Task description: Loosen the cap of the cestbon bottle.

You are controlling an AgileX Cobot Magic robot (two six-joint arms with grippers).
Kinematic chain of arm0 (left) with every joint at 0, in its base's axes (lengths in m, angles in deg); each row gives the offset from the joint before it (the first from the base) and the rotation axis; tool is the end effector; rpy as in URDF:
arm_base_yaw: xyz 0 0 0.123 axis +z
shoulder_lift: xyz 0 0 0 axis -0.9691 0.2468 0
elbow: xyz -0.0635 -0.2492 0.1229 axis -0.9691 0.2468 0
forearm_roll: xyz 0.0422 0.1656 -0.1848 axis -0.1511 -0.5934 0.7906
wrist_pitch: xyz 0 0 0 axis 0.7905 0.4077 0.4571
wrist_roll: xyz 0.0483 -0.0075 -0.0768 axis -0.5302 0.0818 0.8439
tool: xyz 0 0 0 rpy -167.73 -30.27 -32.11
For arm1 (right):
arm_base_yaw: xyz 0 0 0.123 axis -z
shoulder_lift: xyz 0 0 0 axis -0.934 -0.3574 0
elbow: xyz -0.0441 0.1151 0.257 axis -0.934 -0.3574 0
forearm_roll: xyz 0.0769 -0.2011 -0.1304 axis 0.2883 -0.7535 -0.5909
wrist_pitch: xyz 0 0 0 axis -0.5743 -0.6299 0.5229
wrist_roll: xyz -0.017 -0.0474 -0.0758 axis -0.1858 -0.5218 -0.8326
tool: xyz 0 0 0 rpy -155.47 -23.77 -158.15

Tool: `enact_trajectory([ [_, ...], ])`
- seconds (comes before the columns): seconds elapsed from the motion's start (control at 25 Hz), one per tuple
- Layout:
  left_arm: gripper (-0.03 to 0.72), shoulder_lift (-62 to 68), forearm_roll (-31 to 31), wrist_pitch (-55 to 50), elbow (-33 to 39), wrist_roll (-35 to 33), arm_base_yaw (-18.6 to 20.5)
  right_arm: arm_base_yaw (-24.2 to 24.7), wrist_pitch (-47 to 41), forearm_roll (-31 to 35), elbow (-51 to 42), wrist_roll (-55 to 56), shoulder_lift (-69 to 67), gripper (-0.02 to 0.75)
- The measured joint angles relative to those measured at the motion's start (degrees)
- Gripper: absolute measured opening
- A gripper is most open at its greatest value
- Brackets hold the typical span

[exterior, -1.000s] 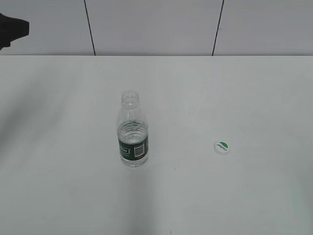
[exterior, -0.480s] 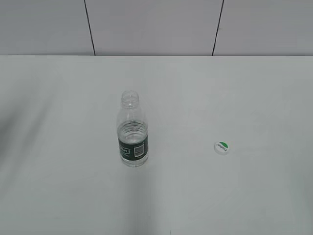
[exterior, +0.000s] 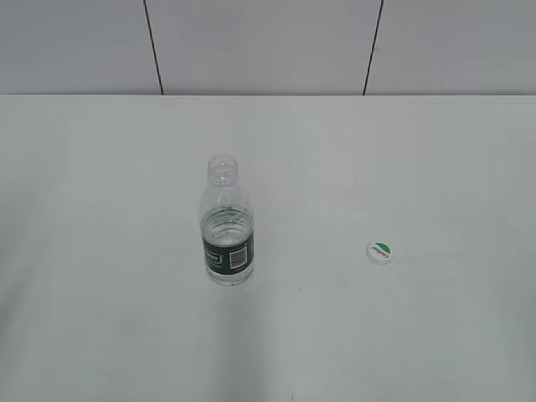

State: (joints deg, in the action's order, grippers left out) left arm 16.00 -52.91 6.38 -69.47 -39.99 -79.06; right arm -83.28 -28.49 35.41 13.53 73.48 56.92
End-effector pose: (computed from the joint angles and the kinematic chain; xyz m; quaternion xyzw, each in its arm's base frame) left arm 0.1086 -0.0017 0.2834 0.0553 0.8967 0.0298 0.4380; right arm -0.0056 -0.0087 0.2767 -0.0475 0.8551 0.0544 0.5135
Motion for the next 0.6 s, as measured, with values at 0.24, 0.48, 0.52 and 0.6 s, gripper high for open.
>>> enact_trajectory([
  [0.24,0.417,-13.0,7.9,-15.1,-4.9,-6.0,0.0,0.0,0.0,0.0,0.0,0.0,0.0,0.589],
  [0.48,0.417,-22.1,10.6,-28.6,-6.0,-6.5,0.0,0.0,0.0,0.0,0.0,0.0,0.0,0.589],
  [0.52,0.417,-23.4,10.5,-29.6,-6.0,-6.5,0.0,0.0,0.0,0.0,0.0,0.0,0.0,0.589],
  [0.6,0.417,-26.2,9.6,-30.3,-6.0,-6.6,0.0,0.0,0.0,0.0,0.0,0.0,0.0,0.589],
])
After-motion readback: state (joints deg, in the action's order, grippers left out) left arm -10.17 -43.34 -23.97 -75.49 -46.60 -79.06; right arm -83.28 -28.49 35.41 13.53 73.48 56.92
